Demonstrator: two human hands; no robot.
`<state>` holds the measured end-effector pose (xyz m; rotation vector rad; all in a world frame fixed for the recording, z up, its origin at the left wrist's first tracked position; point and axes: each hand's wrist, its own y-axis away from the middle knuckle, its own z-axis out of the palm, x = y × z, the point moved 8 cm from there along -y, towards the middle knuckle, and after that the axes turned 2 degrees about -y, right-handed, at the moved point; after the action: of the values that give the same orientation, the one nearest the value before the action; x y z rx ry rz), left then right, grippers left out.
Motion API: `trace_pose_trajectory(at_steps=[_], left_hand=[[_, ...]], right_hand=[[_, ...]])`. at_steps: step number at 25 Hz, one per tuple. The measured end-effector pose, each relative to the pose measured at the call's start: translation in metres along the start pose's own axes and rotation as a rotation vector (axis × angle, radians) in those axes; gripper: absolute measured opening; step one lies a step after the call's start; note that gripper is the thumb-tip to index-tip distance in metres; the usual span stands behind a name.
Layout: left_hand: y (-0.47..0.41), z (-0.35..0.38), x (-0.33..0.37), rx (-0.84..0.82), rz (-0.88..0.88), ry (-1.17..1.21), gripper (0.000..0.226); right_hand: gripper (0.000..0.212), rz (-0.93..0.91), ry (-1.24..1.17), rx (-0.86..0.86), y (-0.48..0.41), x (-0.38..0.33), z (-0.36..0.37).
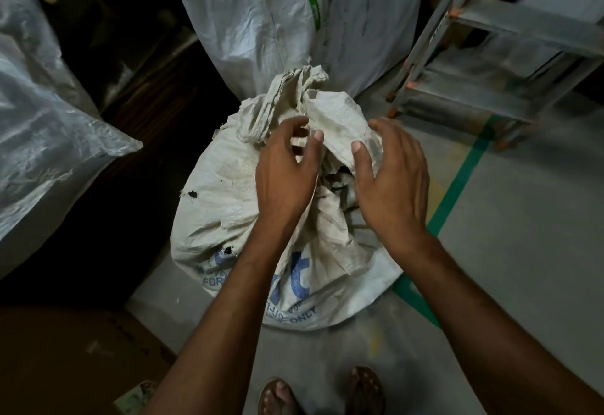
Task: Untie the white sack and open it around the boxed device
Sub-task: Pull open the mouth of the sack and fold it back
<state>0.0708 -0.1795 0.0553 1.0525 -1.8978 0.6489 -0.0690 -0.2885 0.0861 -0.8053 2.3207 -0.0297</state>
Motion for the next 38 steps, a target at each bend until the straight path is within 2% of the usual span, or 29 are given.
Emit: trace_pose_trajectory(at_steps=[2,4,6,8,10,12,14,15,18,20,22,24,27,28,29,31,32,35,38], left_hand=[[-0.017,0.007,0.032,-0.047,0.237,-0.194,0.045],[-0.025,0.031,0.055,-0.197,0.500,-0.553,0.065],[-0.030,0.049,0.062,-0.348,0.620,-0.813,0.072],[-0.033,0.054,0.058,-0.418,0.629,-0.924,0.060],[-0.030,0.041,0.055,-0.372,0.593,-0.932,0.039],[-0.019,0.016,0.055,-0.281,0.537,-0.887,0.024],[-0.006,-0.013,0.059,-0.198,0.462,-0.823,0.019],[0.001,-0.028,0.061,-0.175,0.417,-0.785,0.018],[0.027,-0.066,0.067,-0.239,0.292,-0.694,0.015],[0.044,-0.094,0.068,-0.281,0.118,-0.580,0.012],[0.055,-0.125,0.068,-0.174,-0.150,-0.388,0.021],[0.058,-0.146,0.071,-0.051,-0.299,-0.390,0.036],[0.053,-0.147,0.076,-0.160,-0.343,-0.555,0.077],[0.052,-0.144,0.076,-0.192,-0.321,-0.594,0.078],[0.052,-0.141,0.078,-0.216,-0.282,-0.627,0.067],[0.060,-0.142,0.083,-0.236,-0.213,-0.657,0.032],[0.065,-0.147,0.084,-0.220,-0.220,-0.633,0.022],[0.084,-0.176,0.084,-0.107,-0.321,-0.516,0.019],[0.102,-0.195,0.083,-0.082,-0.363,-0.447,0.021]], right_hand=[[0.049,0.116,0.013,-0.072,-0.010,0.008,0.007],[0.055,0.187,0.070,-0.179,-0.018,0.018,0.016],[0.051,0.164,0.088,-0.224,-0.021,0.020,0.017],[0.038,0.105,0.071,-0.189,-0.021,0.017,0.011],[0.031,0.086,0.046,-0.162,-0.016,0.017,0.004],[0.040,0.059,0.051,-0.190,-0.007,0.015,0.001],[0.055,0.014,0.040,-0.304,0.002,0.007,0.002],[0.054,-0.032,0.038,-0.358,0.007,-0.002,0.001],[0.019,-0.254,0.132,-0.310,0.023,-0.040,-0.021],[0.012,-0.329,0.125,-0.274,0.038,-0.064,-0.042],[0.016,-0.397,0.064,-0.295,0.057,-0.086,-0.062],[0.023,-0.469,0.043,-0.314,0.074,-0.106,-0.085],[0.025,-0.597,0.018,-0.428,0.098,-0.142,-0.110],[0.024,-0.639,0.019,-0.488,0.108,-0.153,-0.115],[0.021,-0.667,0.035,-0.546,0.118,-0.162,-0.117],[0.016,-0.656,0.073,-0.651,0.133,-0.172,-0.118],[0.017,-0.605,0.076,-0.690,0.136,-0.171,-0.119],[0.035,-0.330,0.038,-0.647,0.122,-0.152,-0.128],[0.032,-0.194,0.080,-0.551,0.107,-0.134,-0.137]])
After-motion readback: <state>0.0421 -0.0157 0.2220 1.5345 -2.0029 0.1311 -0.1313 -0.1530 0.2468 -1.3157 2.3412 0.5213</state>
